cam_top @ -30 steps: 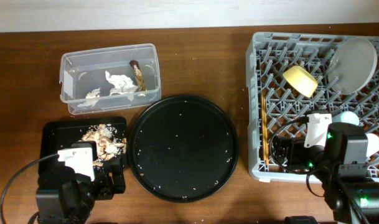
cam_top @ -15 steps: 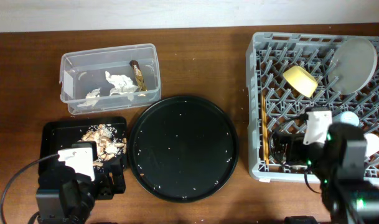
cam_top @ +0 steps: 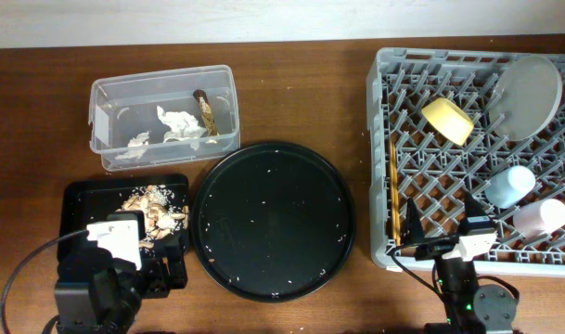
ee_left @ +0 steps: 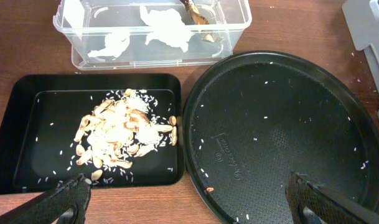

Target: Sort waste into correct bins and load items into the dishwasher rack

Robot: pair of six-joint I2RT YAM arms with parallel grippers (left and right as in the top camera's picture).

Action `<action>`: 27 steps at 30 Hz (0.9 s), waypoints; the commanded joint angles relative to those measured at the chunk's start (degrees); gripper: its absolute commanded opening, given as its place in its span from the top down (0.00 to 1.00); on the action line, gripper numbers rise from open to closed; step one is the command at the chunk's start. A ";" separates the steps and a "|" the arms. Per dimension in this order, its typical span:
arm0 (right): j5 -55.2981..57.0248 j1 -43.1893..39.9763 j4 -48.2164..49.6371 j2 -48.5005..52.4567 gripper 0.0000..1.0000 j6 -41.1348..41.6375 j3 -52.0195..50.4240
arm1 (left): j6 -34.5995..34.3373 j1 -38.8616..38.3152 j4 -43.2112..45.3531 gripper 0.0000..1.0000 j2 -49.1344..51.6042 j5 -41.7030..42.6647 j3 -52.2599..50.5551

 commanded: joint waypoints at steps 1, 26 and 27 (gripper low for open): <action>2.40 -0.15 0.83 -0.61 0.02 -0.37 -5.40 | 1.09 -0.17 0.11 0.01 -0.26 -0.59 -0.22; 2.62 -0.15 -2.40 -0.48 0.02 -0.37 -6.01 | 1.09 -0.17 0.11 0.01 -0.26 -0.59 -0.22; 2.62 -0.15 -2.40 -0.48 0.02 -0.37 -6.01 | 1.09 -0.17 0.11 0.01 -0.26 -0.59 -0.22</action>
